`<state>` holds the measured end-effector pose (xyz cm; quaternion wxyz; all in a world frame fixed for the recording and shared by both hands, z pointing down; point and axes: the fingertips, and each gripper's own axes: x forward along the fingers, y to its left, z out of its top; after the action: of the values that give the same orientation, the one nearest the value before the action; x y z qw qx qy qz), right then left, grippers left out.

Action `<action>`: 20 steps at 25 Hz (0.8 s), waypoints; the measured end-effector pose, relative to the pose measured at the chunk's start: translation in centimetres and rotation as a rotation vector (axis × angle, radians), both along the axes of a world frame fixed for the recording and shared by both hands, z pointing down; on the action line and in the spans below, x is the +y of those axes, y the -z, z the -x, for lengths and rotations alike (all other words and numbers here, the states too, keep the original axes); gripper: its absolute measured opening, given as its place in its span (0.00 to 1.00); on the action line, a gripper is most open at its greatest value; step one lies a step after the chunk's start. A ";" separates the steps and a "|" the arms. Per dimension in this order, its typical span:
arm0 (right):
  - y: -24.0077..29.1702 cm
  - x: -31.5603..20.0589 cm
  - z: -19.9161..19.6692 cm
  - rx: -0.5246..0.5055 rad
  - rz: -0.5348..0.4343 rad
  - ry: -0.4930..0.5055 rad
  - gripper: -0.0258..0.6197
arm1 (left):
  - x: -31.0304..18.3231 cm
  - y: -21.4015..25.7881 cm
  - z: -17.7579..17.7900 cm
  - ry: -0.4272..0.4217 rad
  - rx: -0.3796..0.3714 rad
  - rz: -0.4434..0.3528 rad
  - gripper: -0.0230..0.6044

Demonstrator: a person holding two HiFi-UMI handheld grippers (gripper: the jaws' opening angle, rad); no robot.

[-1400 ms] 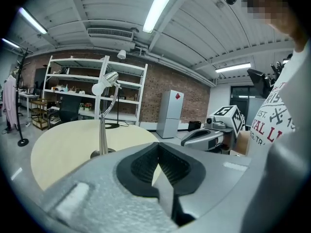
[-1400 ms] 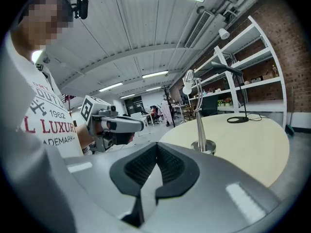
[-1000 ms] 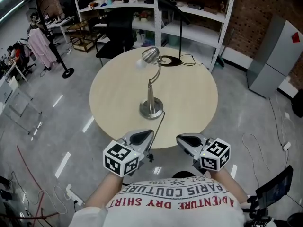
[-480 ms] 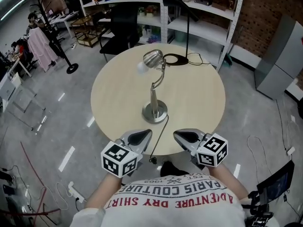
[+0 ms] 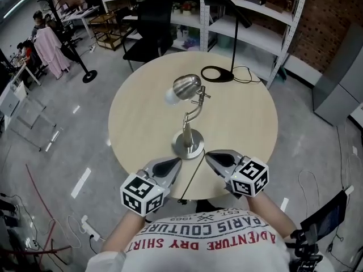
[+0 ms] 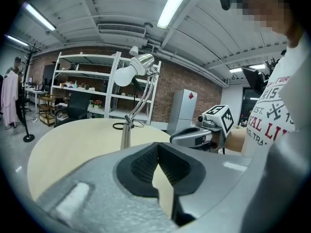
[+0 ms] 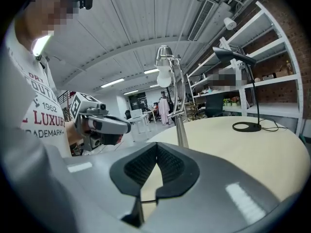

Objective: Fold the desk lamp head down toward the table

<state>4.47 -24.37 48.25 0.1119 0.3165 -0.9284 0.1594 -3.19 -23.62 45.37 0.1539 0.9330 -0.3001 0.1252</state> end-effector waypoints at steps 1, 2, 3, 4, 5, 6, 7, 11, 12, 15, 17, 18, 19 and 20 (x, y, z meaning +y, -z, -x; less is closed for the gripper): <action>-0.2 -0.6 0.1 0.008 -0.003 0.004 0.04 | -0.3 -0.1 0.0 0.000 -0.001 -0.001 0.04; -0.5 -1.4 0.2 0.017 -0.007 0.006 0.04 | -0.6 -0.1 0.0 0.002 -0.001 -0.001 0.04; -0.8 -2.1 0.2 0.027 -0.013 0.009 0.04 | -1.0 -0.3 0.0 0.007 -0.002 0.001 0.04; -1.0 -2.9 0.3 0.035 -0.020 0.011 0.04 | -1.4 -0.4 0.1 0.014 -0.005 0.003 0.04; -1.2 -3.7 0.5 0.041 -0.025 0.014 0.04 | -1.8 -0.6 0.3 0.021 -0.009 0.004 0.04; -1.4 -4.4 0.8 0.045 -0.029 0.019 0.04 | -2.2 -0.8 0.5 0.026 -0.013 0.004 0.04; -1.6 -5.0 1.2 0.049 -0.031 0.026 0.10 | -2.5 -0.8 0.8 0.028 -0.014 0.001 0.04; -2.9 -7.1 2.5 0.090 -0.047 0.031 0.18 | -3.0 -1.0 2.1 0.038 -0.012 -0.008 0.04; -3.2 -7.7 2.7 0.100 -0.054 0.026 0.20 | -3.0 -1.0 2.4 0.040 -0.010 -0.007 0.04; -4.1 -9.4 3.2 0.119 -0.067 0.005 0.25 | -3.2 -1.2 3.0 0.037 -0.005 -0.004 0.04; -4.8 -10.4 3.7 0.128 -0.068 -0.003 0.28 | -3.3 -1.3 3.2 0.034 -0.010 -0.008 0.04; -5.2 -10.7 4.0 0.134 -0.064 -0.004 0.28 | -3.3 -1.2 3.2 0.031 -0.007 -0.009 0.04; -5.6 -11.0 4.2 0.140 -0.059 -0.004 0.30 | -3.3 -1.1 3.2 0.026 -0.001 -0.009 0.04; -6.0 -11.2 4.4 0.147 -0.057 -0.004 0.31 | -3.3 -0.9 3.1 0.020 0.007 -0.008 0.04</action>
<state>0.05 -35.58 54.22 0.1702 0.3323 -0.9212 0.1095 -6.28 -26.89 46.30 0.1525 0.9311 -0.3093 0.1190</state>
